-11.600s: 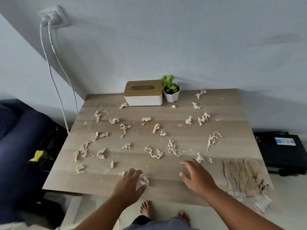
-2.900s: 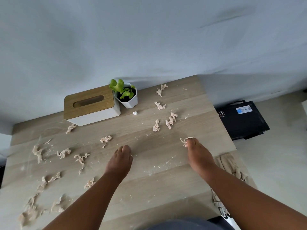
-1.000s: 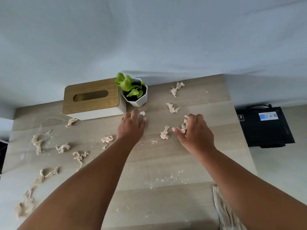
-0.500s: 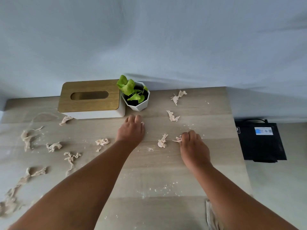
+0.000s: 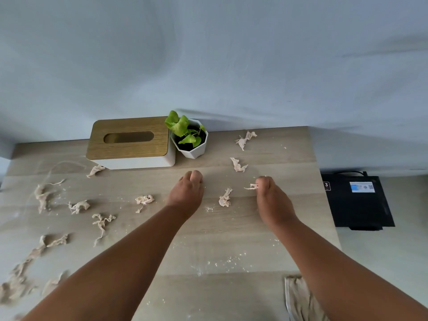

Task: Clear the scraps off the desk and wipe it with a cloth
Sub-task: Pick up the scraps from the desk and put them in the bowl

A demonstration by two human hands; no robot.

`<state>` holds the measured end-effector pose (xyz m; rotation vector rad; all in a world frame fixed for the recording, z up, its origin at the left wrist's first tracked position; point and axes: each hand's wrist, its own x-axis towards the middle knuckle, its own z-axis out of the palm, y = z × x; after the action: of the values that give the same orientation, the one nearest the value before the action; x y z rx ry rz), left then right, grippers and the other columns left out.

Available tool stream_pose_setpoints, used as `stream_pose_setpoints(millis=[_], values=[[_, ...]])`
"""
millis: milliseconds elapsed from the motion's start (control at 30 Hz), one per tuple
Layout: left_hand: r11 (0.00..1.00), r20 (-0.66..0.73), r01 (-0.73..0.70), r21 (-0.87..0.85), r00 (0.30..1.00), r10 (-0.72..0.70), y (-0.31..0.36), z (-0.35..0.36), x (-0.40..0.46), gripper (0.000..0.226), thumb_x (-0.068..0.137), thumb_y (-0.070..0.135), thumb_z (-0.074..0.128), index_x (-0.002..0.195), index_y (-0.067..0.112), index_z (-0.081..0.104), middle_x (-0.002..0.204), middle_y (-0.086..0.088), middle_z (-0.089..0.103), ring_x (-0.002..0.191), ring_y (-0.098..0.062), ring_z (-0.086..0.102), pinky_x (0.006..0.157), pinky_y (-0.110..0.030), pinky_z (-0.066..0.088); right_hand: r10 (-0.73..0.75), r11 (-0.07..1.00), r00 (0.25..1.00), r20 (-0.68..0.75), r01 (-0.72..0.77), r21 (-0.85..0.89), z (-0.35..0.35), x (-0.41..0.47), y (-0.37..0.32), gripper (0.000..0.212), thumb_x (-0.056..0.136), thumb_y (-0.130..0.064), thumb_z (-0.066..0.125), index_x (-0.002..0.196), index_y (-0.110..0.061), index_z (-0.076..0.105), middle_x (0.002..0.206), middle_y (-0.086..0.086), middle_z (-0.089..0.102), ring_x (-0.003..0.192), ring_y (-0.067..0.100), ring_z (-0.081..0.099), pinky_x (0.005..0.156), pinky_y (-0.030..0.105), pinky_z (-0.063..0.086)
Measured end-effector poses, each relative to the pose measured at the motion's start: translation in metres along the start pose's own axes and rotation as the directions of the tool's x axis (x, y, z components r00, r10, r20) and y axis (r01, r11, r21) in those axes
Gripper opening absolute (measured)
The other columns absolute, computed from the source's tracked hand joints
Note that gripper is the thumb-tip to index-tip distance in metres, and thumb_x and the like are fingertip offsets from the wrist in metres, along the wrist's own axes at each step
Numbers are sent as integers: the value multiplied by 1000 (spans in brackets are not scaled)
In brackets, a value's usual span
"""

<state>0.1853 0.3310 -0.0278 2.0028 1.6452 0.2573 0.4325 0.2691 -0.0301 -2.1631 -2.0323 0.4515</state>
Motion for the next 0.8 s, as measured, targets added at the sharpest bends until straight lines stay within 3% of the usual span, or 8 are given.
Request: stream_pose_setpoints(millis=[100, 200, 333, 500, 600, 800], values=[[999, 35, -54, 1, 998, 54, 6, 1, -7, 11, 98, 12, 51, 105, 7, 58, 102, -13, 59, 93, -36, 58, 80, -45, 50, -31, 999, 999, -21, 32, 39, -5, 6, -2, 40, 91, 8, 50, 129, -2, 56, 116, 20, 60, 83, 41, 65, 62, 41, 49], [990, 56, -141, 26, 989, 140, 12, 4, -14, 11, 96, 14, 51, 104, 9, 58, 98, -9, 58, 92, -31, 56, 77, -47, 51, -24, 999, 999, -42, 25, 35, -8, 16, -6, 34, 92, 5, 52, 124, -4, 59, 111, 19, 60, 76, 40, 64, 57, 39, 46], [970, 84, -211, 124, 976, 201, 17, 9, -20, 27, 98, 36, 57, 110, 12, 60, 105, -7, 58, 99, -29, 58, 70, -46, 55, -42, 999, 994, -100, 40, -23, -14, 30, -11, 12, 99, -10, 55, 109, -6, 60, 98, 14, 60, 67, 38, 63, 49, 38, 46], [922, 165, -308, 236, 948, 274, 20, 17, -17, 43, 94, 53, 58, 120, 20, 61, 111, -3, 56, 103, -24, 57, 68, -39, 56, -111, 993, 980, -168, 103, -55, -17, 49, -14, 28, 98, -37, 60, 102, -9, 61, 92, 11, 61, 64, 34, 62, 46, 33, 43], [880, 209, -367, 300, 926, 315, 20, 21, -14, 43, 96, 52, 54, 122, 19, 61, 113, -6, 55, 102, -24, 58, 67, -40, 58, -129, 991, 982, -138, 120, -66, -15, 61, -13, 37, 95, -46, 64, 108, -11, 61, 96, 9, 60, 71, 34, 63, 49, 31, 41], [859, 164, -426, 283, 904, 394, 18, 22, -8, 26, 99, 39, 53, 106, 17, 66, 100, -6, 57, 87, -24, 60, 56, -38, 56, -137, 988, 987, -89, 130, -80, -6, 79, -15, 46, 93, -54, 62, 121, -17, 62, 103, 7, 57, 81, 30, 64, 54, 29, 39]])
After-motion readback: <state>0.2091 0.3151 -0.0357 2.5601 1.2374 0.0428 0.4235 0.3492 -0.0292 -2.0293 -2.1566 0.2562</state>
